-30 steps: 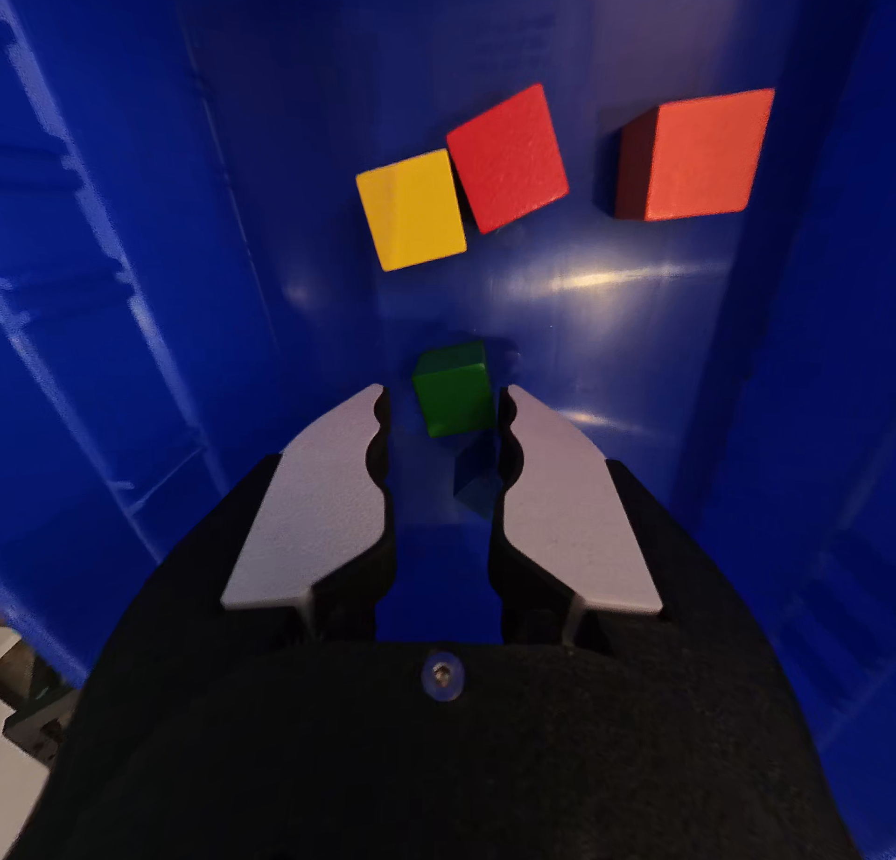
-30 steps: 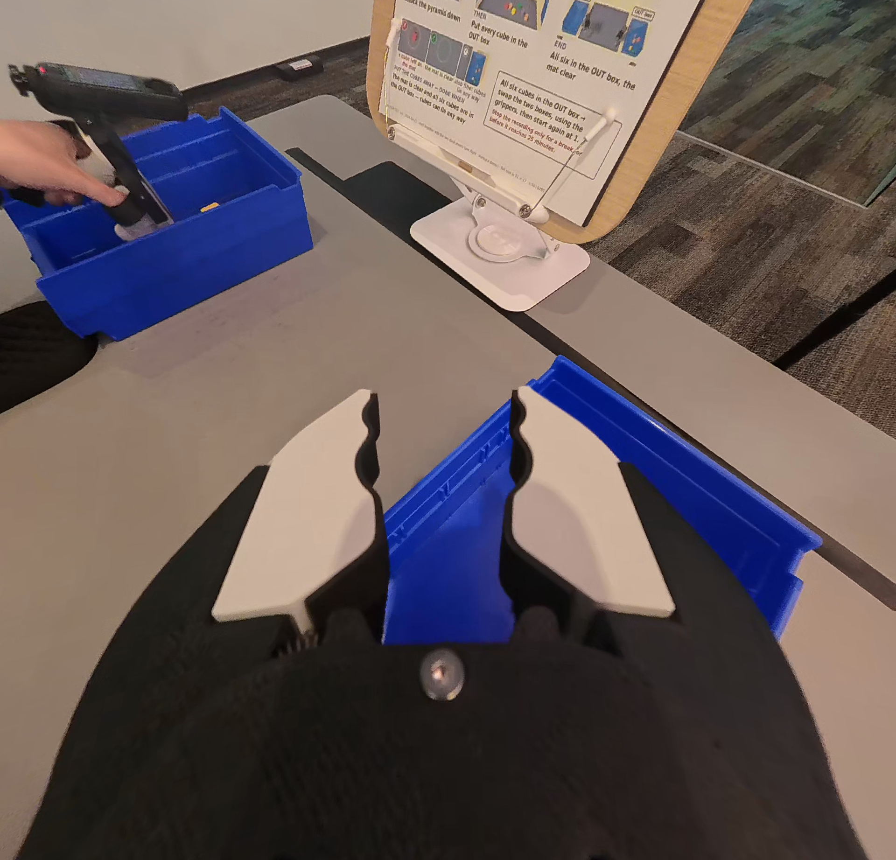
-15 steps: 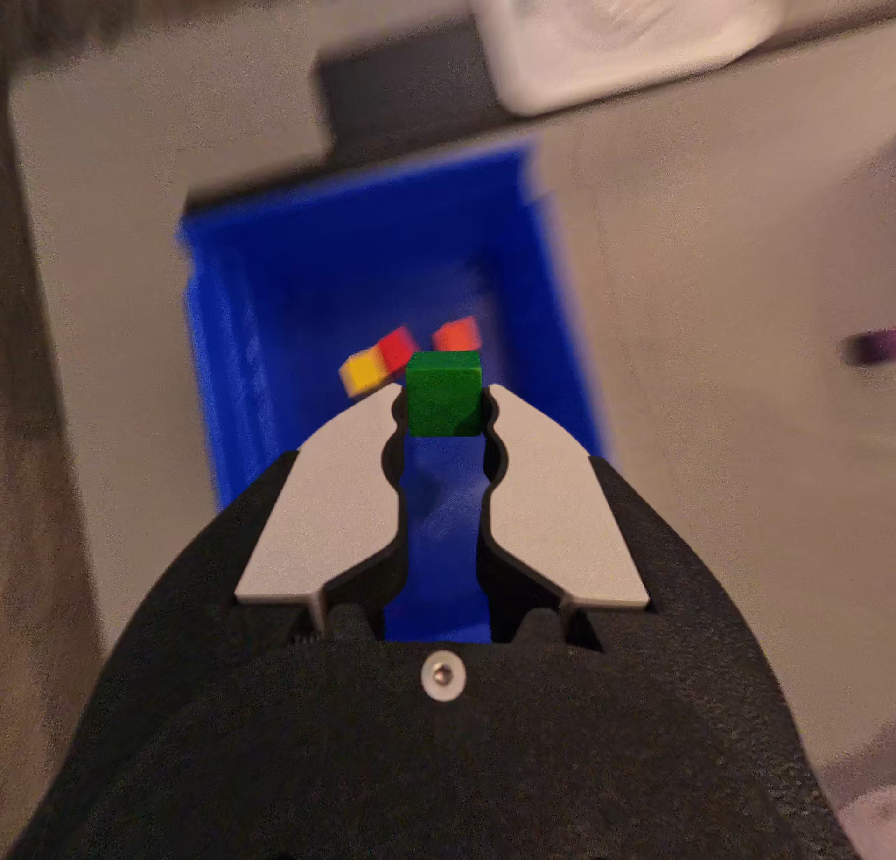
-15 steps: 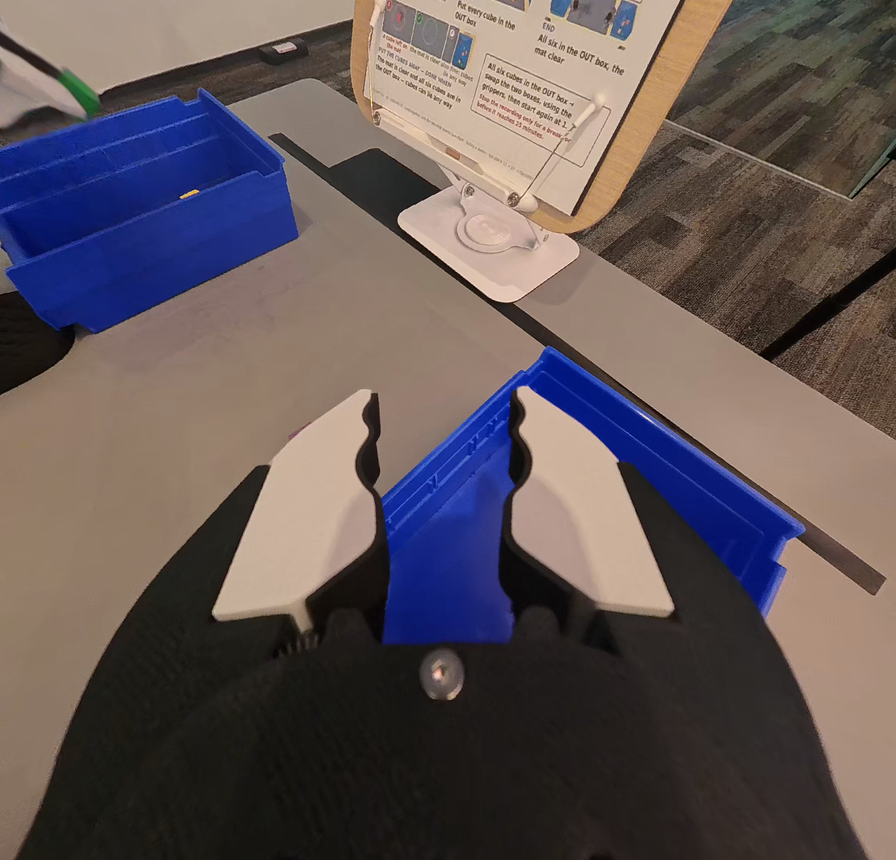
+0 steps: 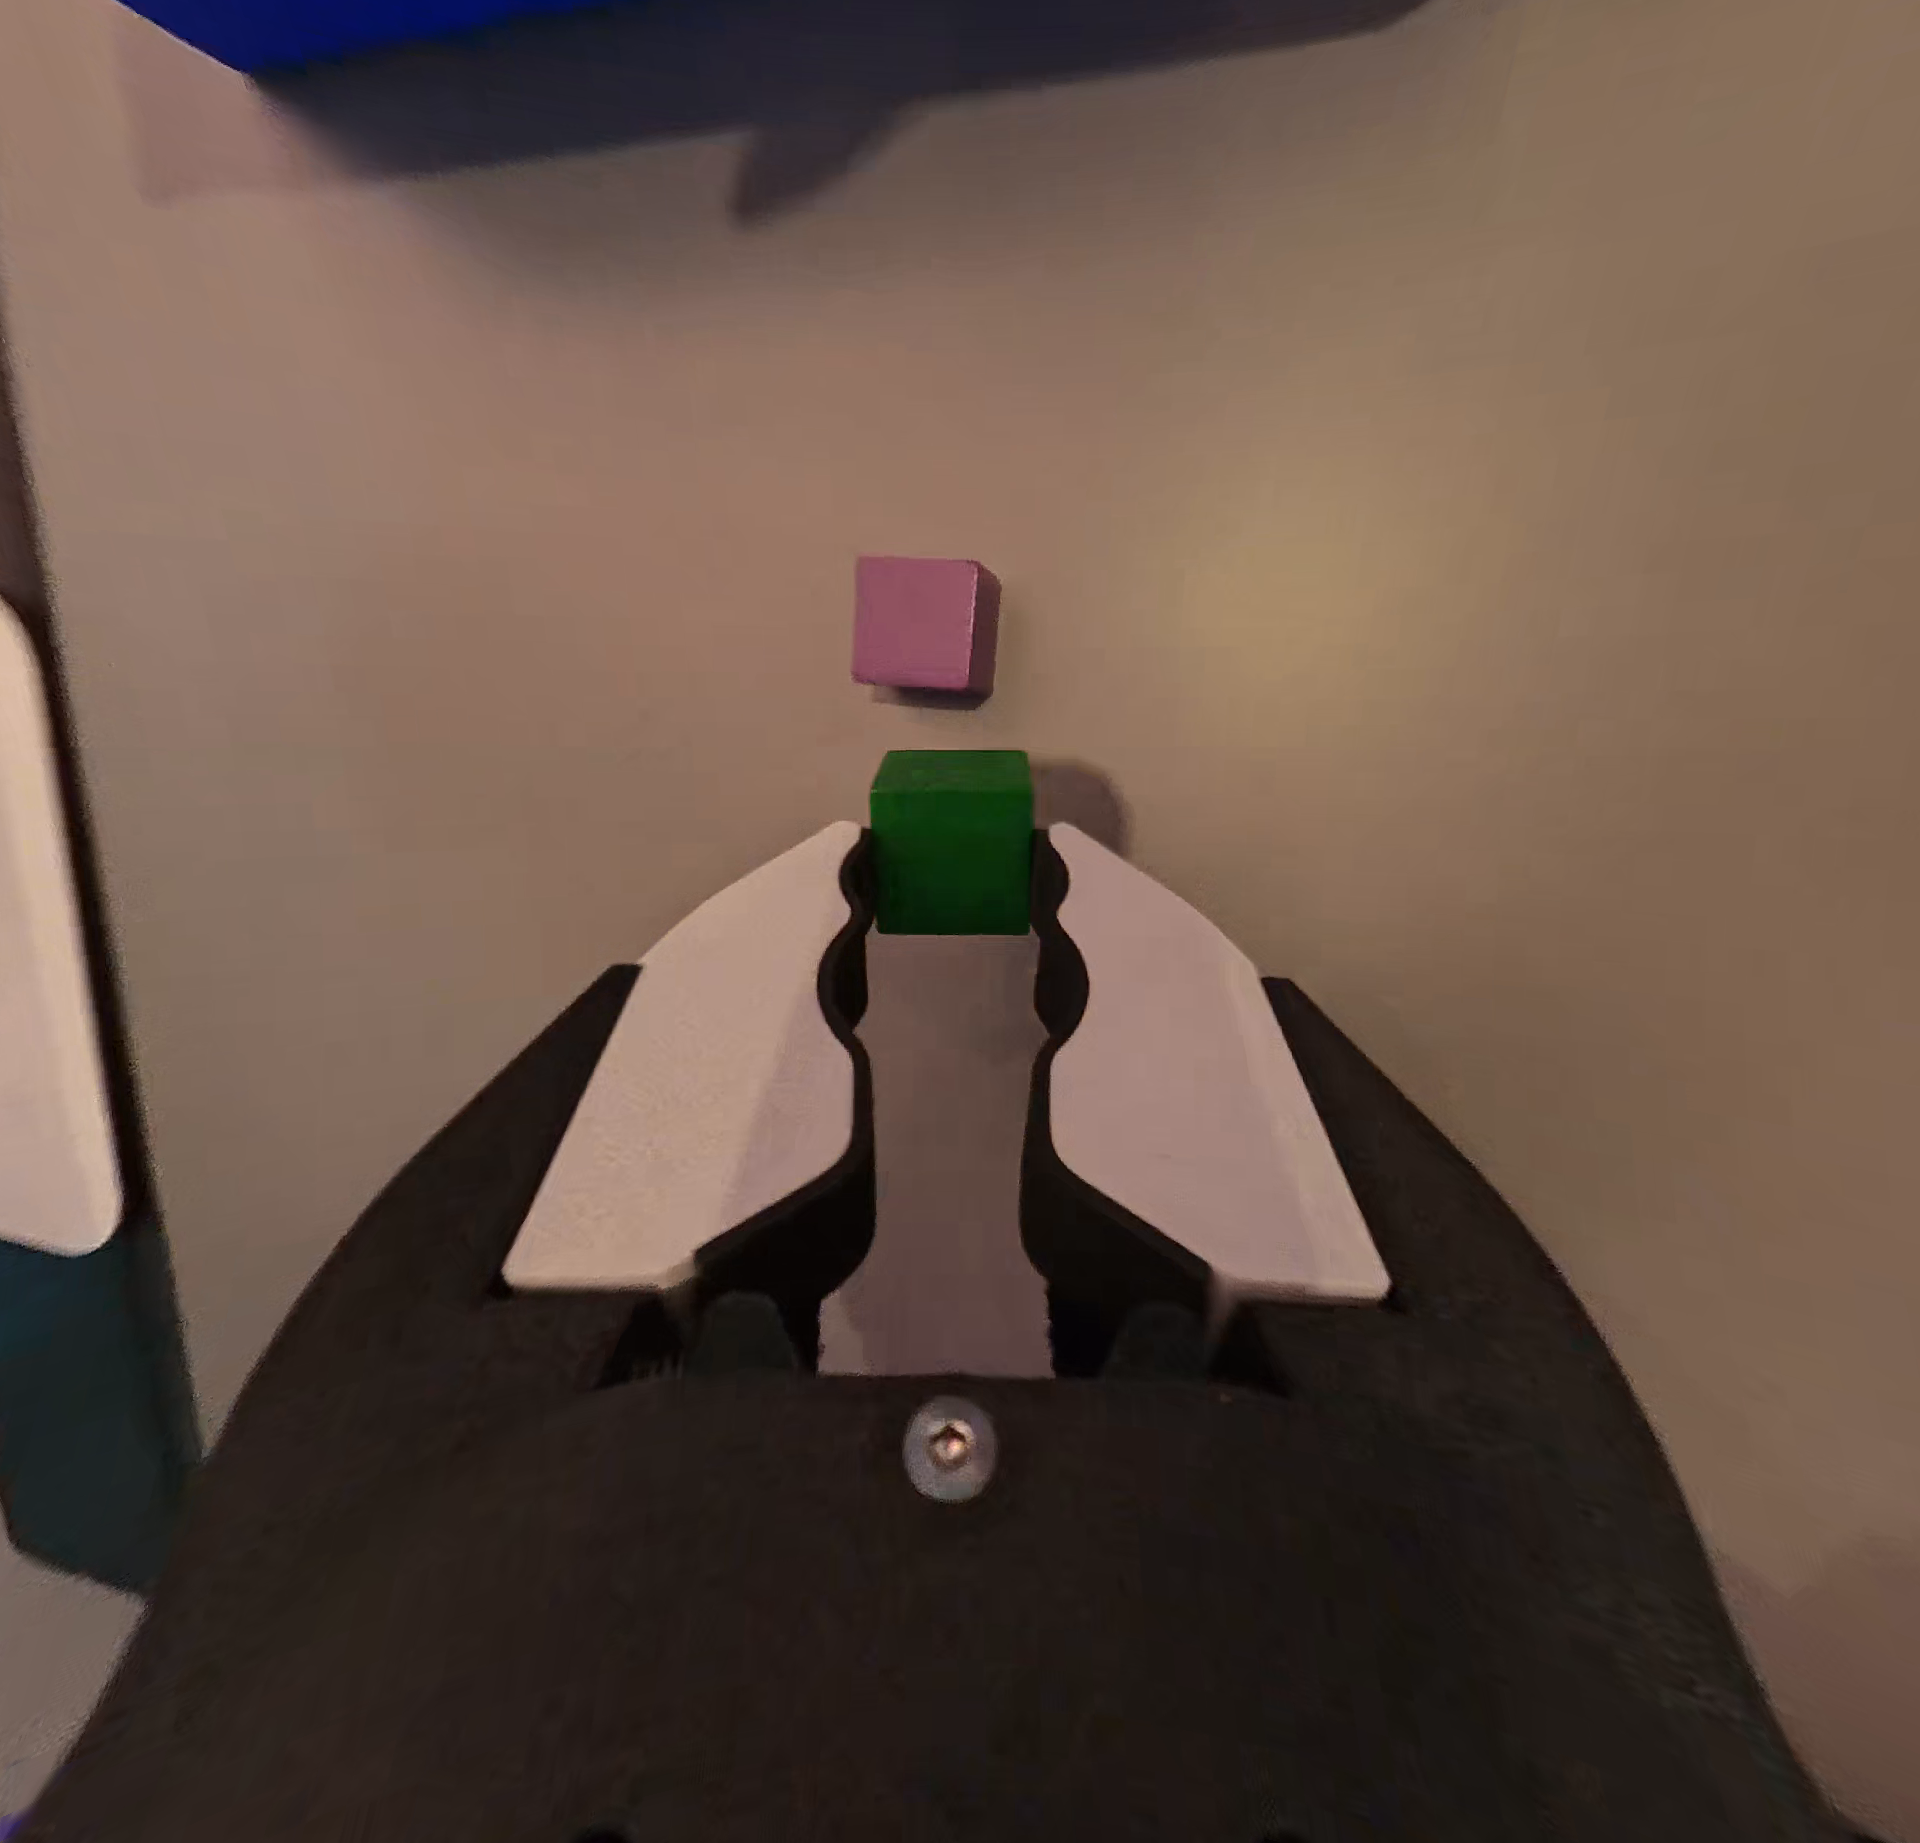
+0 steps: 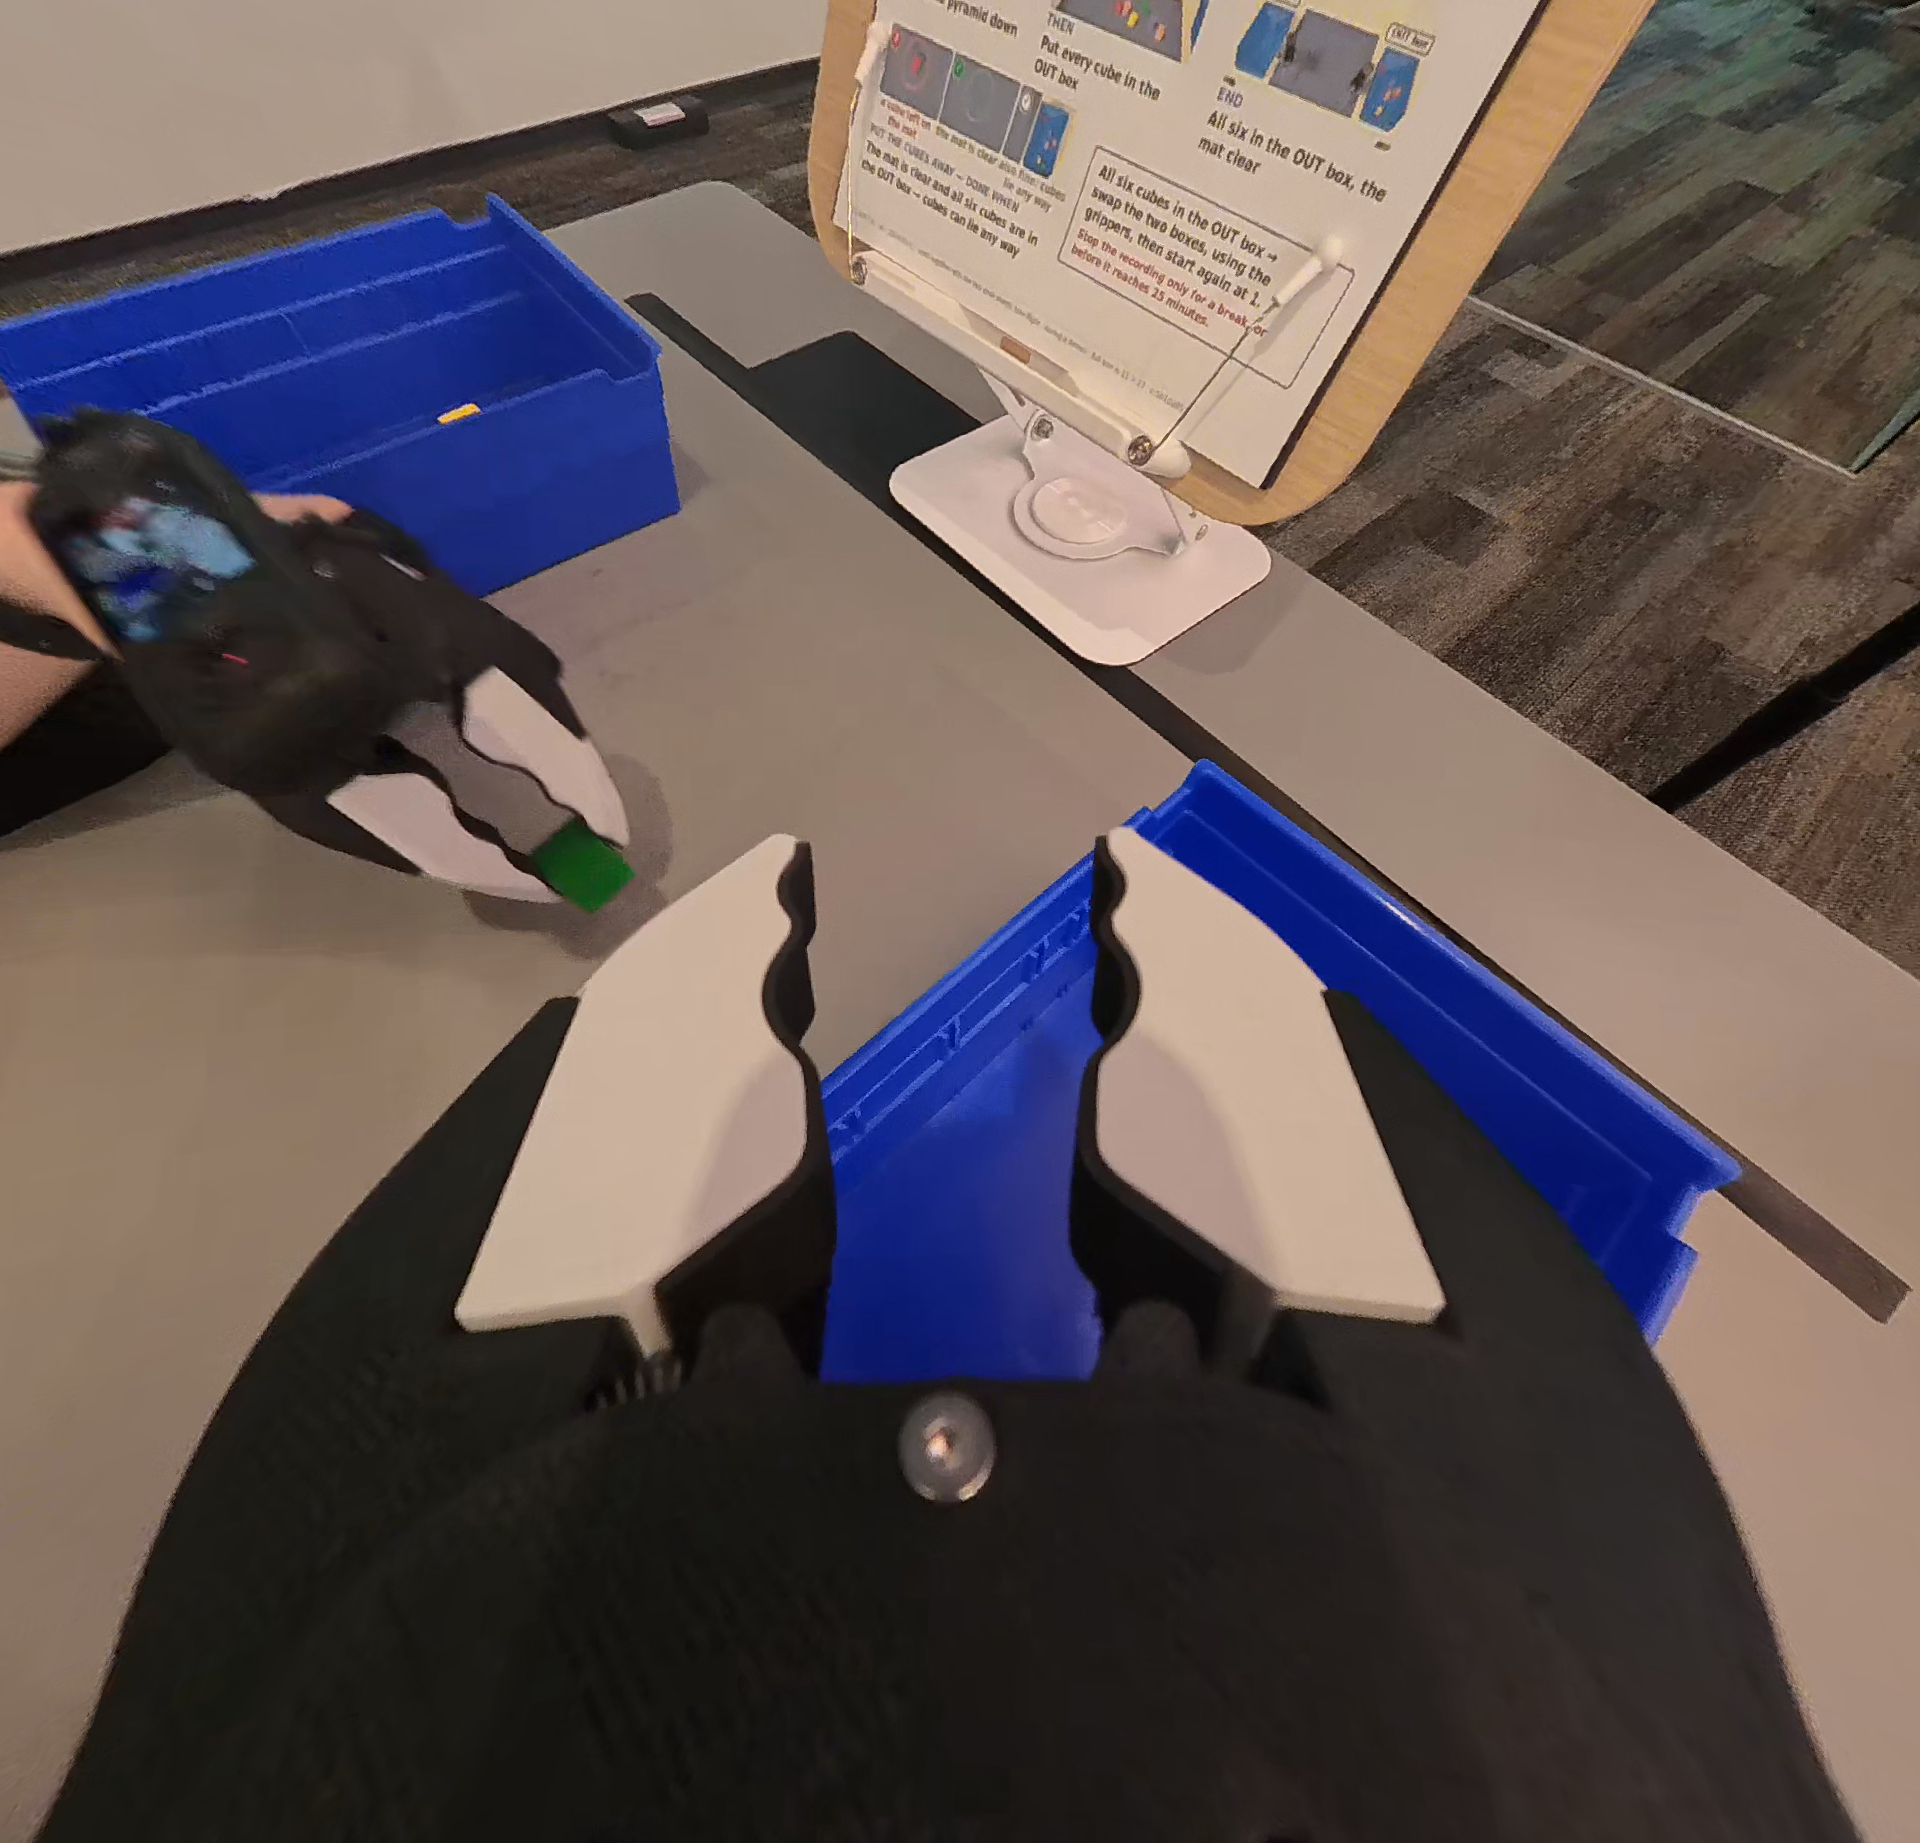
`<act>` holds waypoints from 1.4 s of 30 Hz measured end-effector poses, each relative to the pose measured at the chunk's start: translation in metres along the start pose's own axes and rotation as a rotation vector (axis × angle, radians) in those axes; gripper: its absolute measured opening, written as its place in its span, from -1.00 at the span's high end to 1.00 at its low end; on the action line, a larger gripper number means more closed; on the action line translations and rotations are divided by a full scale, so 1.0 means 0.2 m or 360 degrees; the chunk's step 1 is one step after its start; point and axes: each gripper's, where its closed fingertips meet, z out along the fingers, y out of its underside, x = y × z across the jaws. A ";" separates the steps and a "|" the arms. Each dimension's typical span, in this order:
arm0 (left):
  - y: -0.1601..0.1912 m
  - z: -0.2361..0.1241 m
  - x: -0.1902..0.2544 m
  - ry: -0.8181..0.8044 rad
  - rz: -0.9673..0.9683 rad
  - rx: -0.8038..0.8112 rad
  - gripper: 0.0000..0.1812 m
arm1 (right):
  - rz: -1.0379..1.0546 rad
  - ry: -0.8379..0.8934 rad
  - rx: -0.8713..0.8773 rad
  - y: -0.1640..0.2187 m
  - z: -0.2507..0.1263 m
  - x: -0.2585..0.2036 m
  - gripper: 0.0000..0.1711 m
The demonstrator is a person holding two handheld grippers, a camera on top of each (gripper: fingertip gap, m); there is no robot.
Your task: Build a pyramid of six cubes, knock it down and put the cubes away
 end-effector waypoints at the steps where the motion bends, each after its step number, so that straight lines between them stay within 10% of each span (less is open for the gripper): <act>1: 0.00 0.03 0.00 0.0056 0.0011 -0.0029 0.69 | 0.0003 -0.0008 0.0008 0.00 0.00 0.00 0.39; 42: 0.01 0.23 -0.06 0.0236 0.0029 -0.0222 0.53 | 0.0073 -0.0048 -0.0055 0.07 0.00 0.05 0.39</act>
